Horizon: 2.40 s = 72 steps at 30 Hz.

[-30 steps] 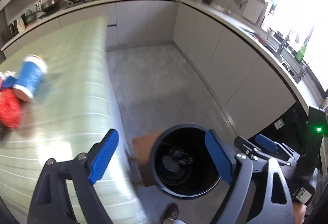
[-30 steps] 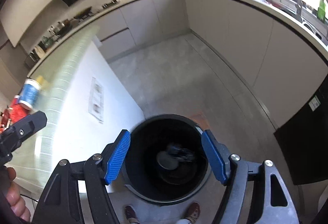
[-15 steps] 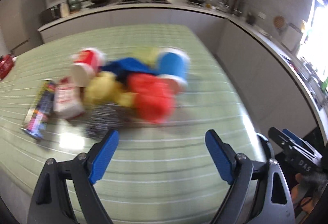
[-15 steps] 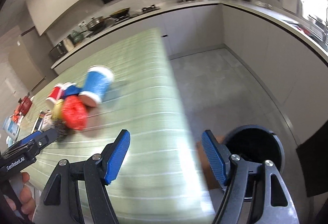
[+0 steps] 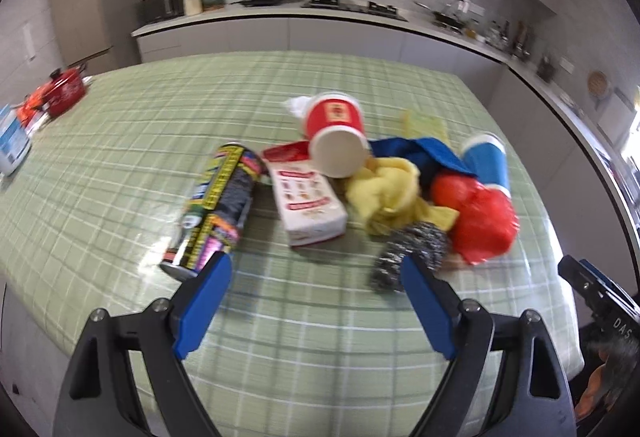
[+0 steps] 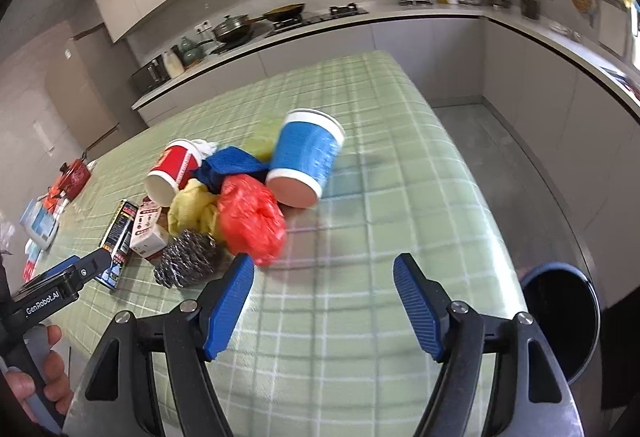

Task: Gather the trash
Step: 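Move both open tools back toward the remaining trash on the table, then grasp the coconut juice can with the left tool while the right tool grasps the blue paper cup, then carry the coconut can and blue cup to the black bin and release both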

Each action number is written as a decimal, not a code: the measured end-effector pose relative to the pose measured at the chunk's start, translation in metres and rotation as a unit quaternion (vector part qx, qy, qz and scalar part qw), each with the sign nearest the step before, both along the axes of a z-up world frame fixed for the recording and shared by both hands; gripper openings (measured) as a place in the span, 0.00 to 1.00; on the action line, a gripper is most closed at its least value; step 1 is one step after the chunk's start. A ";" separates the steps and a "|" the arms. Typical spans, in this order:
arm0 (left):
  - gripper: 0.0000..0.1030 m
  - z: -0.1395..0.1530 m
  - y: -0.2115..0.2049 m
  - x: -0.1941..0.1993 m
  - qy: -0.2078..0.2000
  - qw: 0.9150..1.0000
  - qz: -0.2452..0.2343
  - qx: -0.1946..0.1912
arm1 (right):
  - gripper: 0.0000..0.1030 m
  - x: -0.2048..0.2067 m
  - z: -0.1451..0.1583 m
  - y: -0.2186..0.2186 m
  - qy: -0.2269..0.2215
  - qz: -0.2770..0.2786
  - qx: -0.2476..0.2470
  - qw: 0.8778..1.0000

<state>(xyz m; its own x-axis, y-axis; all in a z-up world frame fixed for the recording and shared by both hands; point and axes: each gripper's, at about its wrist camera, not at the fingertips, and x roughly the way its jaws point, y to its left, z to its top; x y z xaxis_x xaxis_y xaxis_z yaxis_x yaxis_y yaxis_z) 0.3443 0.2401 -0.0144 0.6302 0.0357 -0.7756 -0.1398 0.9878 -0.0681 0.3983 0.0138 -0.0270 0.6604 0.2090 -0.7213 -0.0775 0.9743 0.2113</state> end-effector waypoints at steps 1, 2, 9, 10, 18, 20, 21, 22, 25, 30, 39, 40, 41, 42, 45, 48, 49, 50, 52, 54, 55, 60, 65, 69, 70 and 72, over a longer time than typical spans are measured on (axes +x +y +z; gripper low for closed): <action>0.85 -0.001 0.005 0.003 0.003 1.000 0.006 -0.001 | 0.72 0.006 -0.001 0.002 0.001 0.004 -0.001 1.000; 0.85 -0.001 0.007 0.003 0.004 1.000 0.011 -0.002 | 0.72 0.011 -0.002 0.002 0.001 0.006 0.002 1.000; 0.85 -0.001 0.034 0.006 -0.005 0.999 0.050 0.005 | 0.72 0.025 0.002 0.008 -0.010 0.018 0.006 1.000; 0.85 -0.002 0.038 0.006 -0.004 0.999 0.051 0.004 | 0.72 0.027 0.001 0.010 -0.009 0.018 0.009 1.000; 0.85 -0.015 0.070 0.029 0.007 0.999 0.050 0.000 | 0.72 0.041 0.003 0.026 -0.015 0.001 0.008 1.000; 0.85 -0.020 0.076 0.037 0.011 0.999 0.044 0.004 | 0.72 0.044 0.002 0.031 -0.013 -0.010 0.011 1.000; 0.85 -0.024 0.080 0.042 0.015 0.999 0.040 0.003 | 0.72 0.047 0.002 0.034 -0.011 -0.015 0.013 1.000; 0.85 -0.026 0.083 0.046 0.019 0.999 0.037 0.002 | 0.72 0.049 0.002 0.037 -0.010 -0.018 0.014 1.000; 0.85 -0.035 0.089 0.058 0.032 0.999 0.023 -0.002 | 0.72 0.056 0.003 0.051 -0.011 -0.022 0.005 1.000; 0.85 -0.045 0.097 0.069 0.041 0.999 0.004 -0.007 | 0.72 0.063 0.002 0.065 -0.010 -0.034 0.005 0.999; 0.78 -0.055 0.102 0.079 0.049 0.998 -0.008 -0.026 | 0.72 0.072 0.001 0.070 -0.007 -0.048 -0.005 0.999; 0.75 -0.056 0.102 0.080 0.049 0.998 -0.010 -0.028 | 0.72 0.072 0.000 0.069 -0.007 -0.050 -0.004 0.999; 0.66 -0.057 0.102 0.081 0.049 0.998 -0.012 -0.031 | 0.72 0.074 0.000 0.067 -0.006 -0.054 -0.004 0.998; 0.54 -0.057 0.102 0.083 0.049 0.998 -0.014 -0.035 | 0.72 0.075 0.000 0.066 -0.005 -0.056 -0.004 0.998; 0.53 -0.058 0.104 0.087 0.045 0.998 -0.011 -0.039 | 0.72 0.080 -0.001 0.062 -0.004 -0.063 -0.007 0.998; 0.53 -0.056 0.109 0.092 0.037 0.998 -0.006 -0.051 | 0.72 0.086 -0.002 0.057 -0.003 -0.071 -0.007 0.997; 0.53 -0.054 0.110 0.093 0.032 0.998 -0.004 -0.053 | 0.72 0.089 -0.002 0.055 -0.003 -0.074 -0.008 0.997; 0.53 -0.050 0.111 0.094 0.025 0.998 -0.003 -0.056 | 0.72 0.093 -0.004 0.052 -0.001 -0.078 -0.008 0.997; 0.53 -0.044 0.111 0.097 0.014 0.998 -0.002 -0.058 | 0.72 0.099 -0.007 0.049 0.004 -0.082 -0.003 0.997; 0.52 -0.039 0.110 0.100 0.004 0.998 -0.002 -0.058 | 0.72 0.110 -0.010 0.045 0.011 -0.085 0.000 0.996; 0.52 -0.036 0.110 0.102 0.001 0.998 -0.004 -0.059 | 0.72 0.115 -0.012 0.044 0.014 -0.086 0.003 0.996; 0.52 -0.034 0.105 0.107 -0.002 0.998 -0.010 -0.055 | 0.72 0.140 -0.025 0.043 0.034 -0.085 0.007 0.996; 0.52 -0.033 0.103 0.107 -0.002 0.999 -0.012 -0.052 | 0.71 0.153 -0.043 0.043 0.057 -0.083 0.011 0.995; 0.52 -0.030 0.102 0.106 -0.004 0.999 -0.013 -0.049 | 0.62 0.157 -0.046 0.043 0.054 -0.080 0.014 0.995; 0.52 -0.030 0.101 0.105 -0.005 0.999 -0.013 -0.048 | 0.62 0.156 -0.046 0.043 0.052 -0.079 0.011 0.995; 0.52 -0.028 0.099 0.103 -0.007 0.999 -0.014 -0.048 | 0.59 0.155 -0.044 0.043 0.046 -0.077 0.005 0.996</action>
